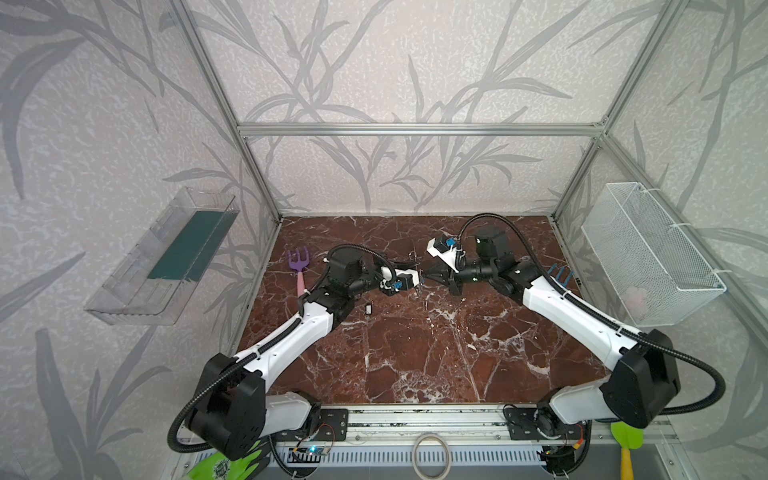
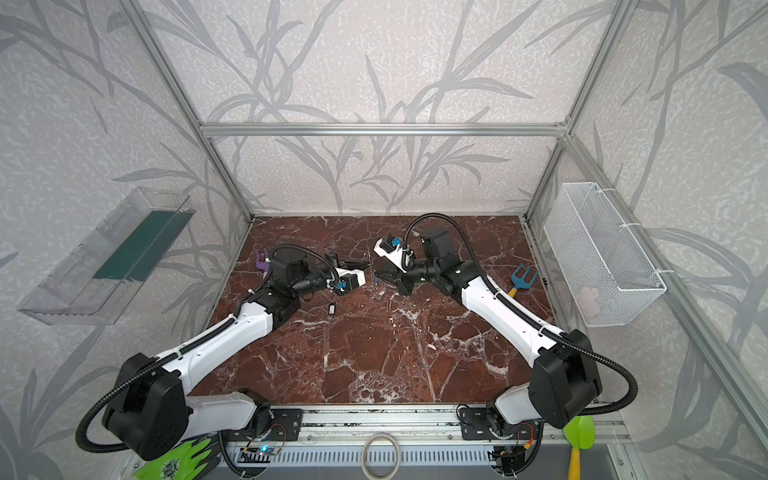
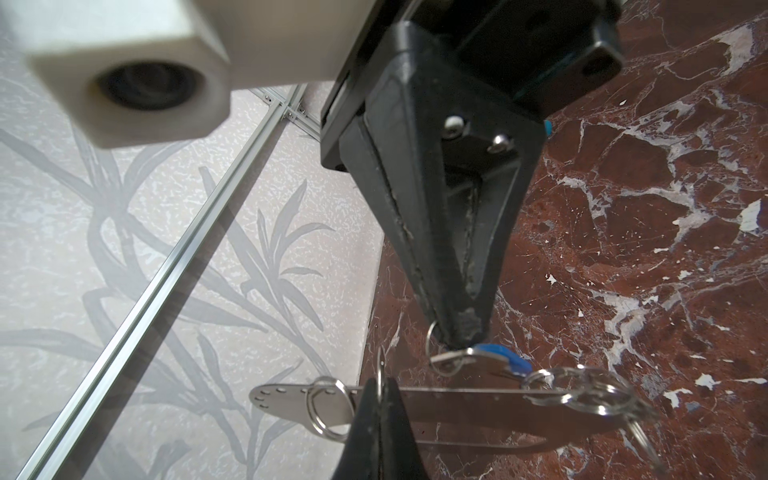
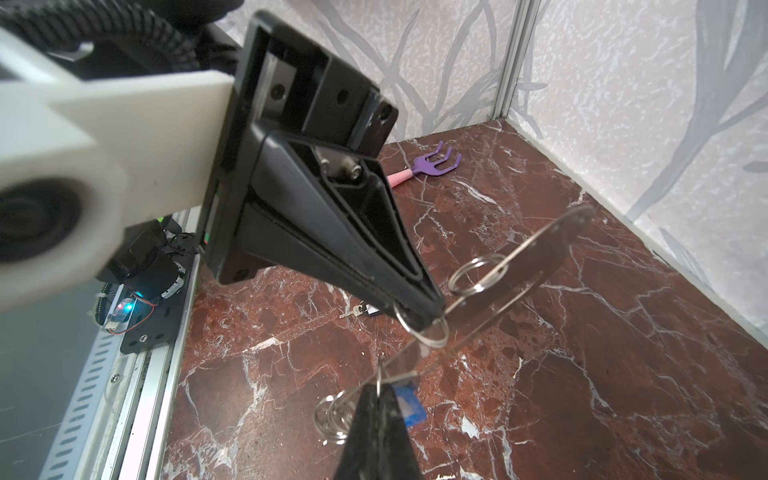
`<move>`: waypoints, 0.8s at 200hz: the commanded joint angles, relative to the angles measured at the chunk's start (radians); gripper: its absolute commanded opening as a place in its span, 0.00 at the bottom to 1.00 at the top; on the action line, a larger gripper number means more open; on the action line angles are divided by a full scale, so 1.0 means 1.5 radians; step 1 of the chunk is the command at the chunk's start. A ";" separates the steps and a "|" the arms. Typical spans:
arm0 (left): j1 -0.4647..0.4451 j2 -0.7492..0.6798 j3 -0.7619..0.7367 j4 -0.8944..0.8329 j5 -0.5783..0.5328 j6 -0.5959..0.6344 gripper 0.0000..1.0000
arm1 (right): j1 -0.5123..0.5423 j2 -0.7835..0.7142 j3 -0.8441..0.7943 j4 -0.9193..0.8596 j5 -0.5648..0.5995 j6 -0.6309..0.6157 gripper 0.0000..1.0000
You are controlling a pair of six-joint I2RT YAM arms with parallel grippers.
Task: Put the keys on the keyring
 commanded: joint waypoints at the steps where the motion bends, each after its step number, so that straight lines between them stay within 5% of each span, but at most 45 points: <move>1: -0.006 -0.020 0.026 -0.003 0.004 0.025 0.00 | -0.001 -0.024 0.020 0.015 0.000 0.025 0.00; 160: -0.022 -0.020 0.052 -0.054 0.016 0.013 0.00 | 0.001 -0.037 0.017 -0.013 0.052 0.042 0.00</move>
